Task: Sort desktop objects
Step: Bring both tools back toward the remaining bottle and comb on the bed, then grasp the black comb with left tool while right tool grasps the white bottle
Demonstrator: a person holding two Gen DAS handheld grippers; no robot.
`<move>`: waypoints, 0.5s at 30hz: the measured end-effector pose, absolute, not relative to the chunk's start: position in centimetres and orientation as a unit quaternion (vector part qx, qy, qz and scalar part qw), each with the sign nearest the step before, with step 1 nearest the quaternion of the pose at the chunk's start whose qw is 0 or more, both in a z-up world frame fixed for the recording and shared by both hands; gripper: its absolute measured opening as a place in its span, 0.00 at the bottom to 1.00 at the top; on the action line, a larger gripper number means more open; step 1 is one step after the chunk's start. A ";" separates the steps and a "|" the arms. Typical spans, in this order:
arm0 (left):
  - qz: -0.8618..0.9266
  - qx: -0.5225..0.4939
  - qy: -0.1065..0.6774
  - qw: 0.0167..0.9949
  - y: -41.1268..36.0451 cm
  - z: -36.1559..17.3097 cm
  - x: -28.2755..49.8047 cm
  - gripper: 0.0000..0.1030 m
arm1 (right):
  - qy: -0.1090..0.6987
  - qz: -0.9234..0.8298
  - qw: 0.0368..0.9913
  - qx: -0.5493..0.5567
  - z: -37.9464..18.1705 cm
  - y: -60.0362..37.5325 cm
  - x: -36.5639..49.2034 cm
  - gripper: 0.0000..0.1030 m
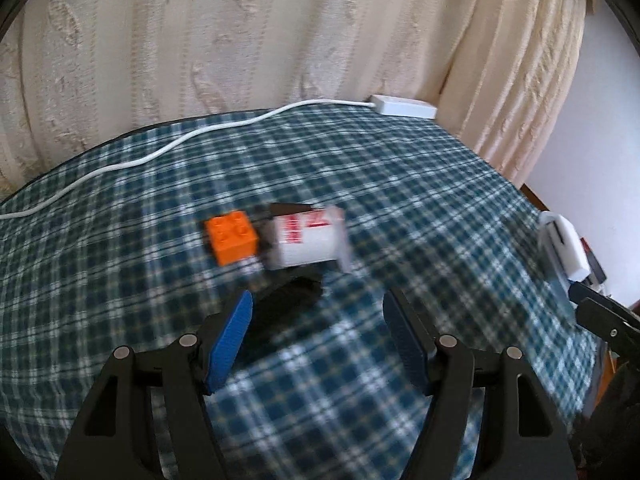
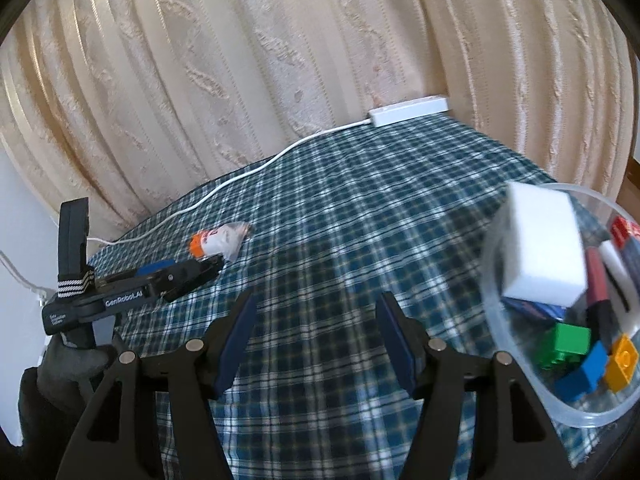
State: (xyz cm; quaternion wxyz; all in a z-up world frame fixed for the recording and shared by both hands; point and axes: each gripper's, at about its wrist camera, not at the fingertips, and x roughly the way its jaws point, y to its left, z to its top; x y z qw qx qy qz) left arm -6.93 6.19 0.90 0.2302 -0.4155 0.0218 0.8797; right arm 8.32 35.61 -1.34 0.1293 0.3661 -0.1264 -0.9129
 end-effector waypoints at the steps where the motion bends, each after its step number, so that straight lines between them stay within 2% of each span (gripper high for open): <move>1: 0.880 -0.416 0.024 0.227 5.9 0.7 -7.2 0.69 | -0.125 -0.911 0.132 0.369 -1.5 35.3 8.1 0.64; 15: 0.873 -0.438 0.027 0.212 4.4 -1.4 -9.3 0.69 | -0.111 -0.901 0.151 0.391 -2.6 32.5 6.3 0.64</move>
